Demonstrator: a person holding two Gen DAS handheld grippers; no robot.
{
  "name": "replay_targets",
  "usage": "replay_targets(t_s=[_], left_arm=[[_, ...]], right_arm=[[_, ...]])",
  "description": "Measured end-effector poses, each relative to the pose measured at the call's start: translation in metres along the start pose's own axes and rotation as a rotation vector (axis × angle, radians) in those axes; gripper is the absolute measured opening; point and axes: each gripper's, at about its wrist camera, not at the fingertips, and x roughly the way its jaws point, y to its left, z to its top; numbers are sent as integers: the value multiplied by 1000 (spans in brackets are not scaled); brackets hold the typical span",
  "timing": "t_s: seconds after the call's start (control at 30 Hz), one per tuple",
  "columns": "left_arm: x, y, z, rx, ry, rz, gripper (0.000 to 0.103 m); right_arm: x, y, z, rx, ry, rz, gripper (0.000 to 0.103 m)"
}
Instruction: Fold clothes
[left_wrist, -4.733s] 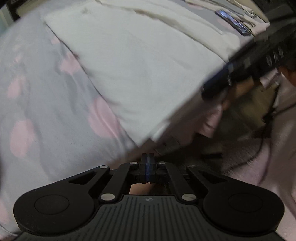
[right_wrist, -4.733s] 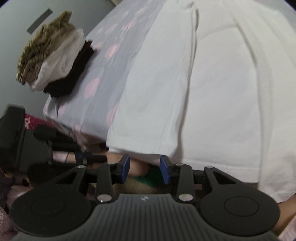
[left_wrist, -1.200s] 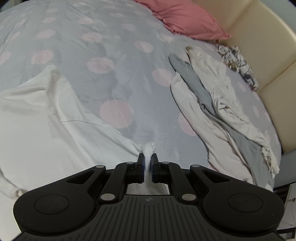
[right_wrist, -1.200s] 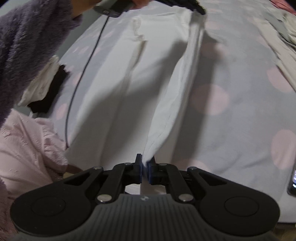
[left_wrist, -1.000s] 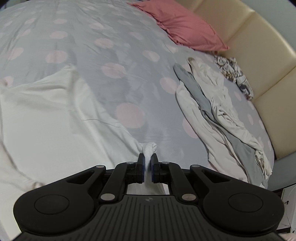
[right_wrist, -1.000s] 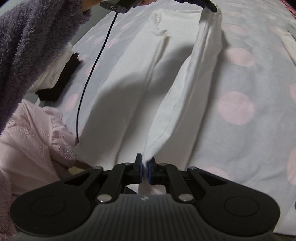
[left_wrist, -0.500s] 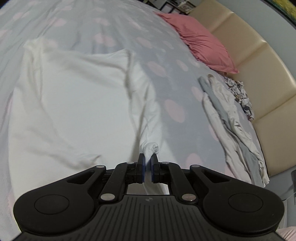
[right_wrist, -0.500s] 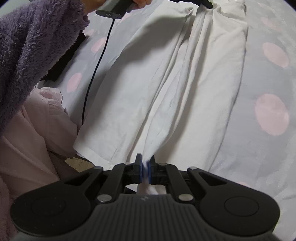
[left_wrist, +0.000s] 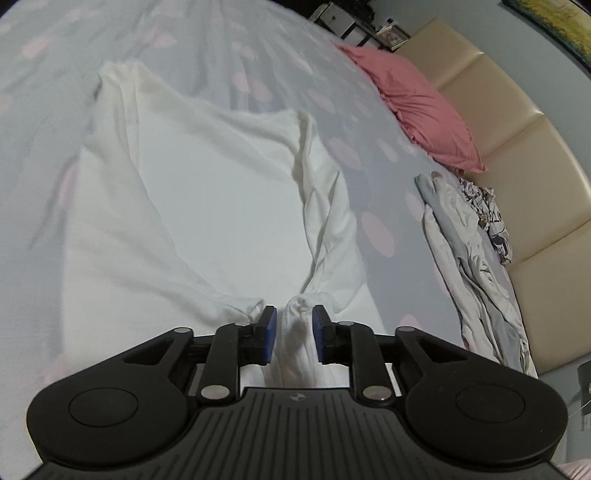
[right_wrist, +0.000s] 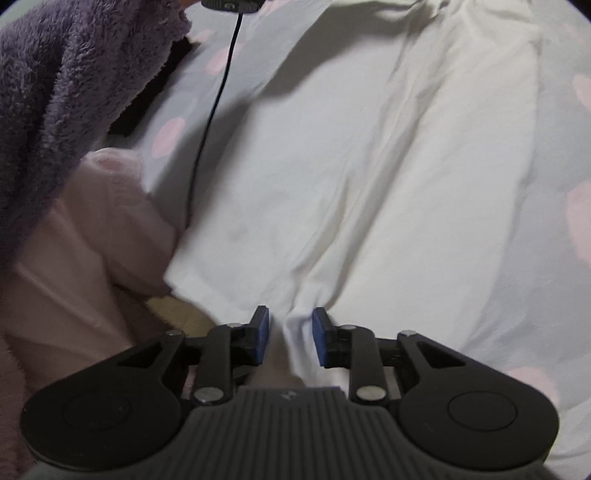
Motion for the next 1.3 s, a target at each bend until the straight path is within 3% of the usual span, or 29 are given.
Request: replay_targets(t_s=[0.13, 0.37, 0.5, 0.67, 0.83, 1.07, 1.1, 1.13, 1.17, 1.27, 1.3], left_arm=[[-26, -16, -18, 59, -9, 5, 22], [-61, -45, -84, 132, 68, 1, 23], [-81, -58, -130, 141, 107, 21, 36], [-94, -75, -194, 142, 192, 42, 40], [-98, -91, -251, 147, 250, 72, 40], [-94, -114, -292, 166, 256, 100, 40], [-93, -114, -295, 162, 252, 109, 39], [-92, -113, -297, 158, 248, 119, 37], [-90, -111, -299, 149, 247, 123, 28], [-86, -102, -302, 95, 257, 92, 7], [-85, -98, -303, 71, 261, 68, 5]], right_arm=[[-2, 12, -9, -39, -1, 34, 30], [-20, -5, -29, -15, -72, -63, 30], [-34, -23, -47, 24, -114, -136, 30], [-48, -39, -68, 55, -142, -206, 31], [-43, -28, -87, -49, -110, -234, 40], [-17, -3, -94, -267, -84, -369, 38], [-14, -2, -94, -294, -86, -395, 38], [-13, 1, -94, -319, -88, -411, 29], [-13, 2, -94, -333, -86, -421, 15], [-17, 5, -96, -342, -68, -443, 4], [-21, 5, -96, -339, -68, -447, 3]])
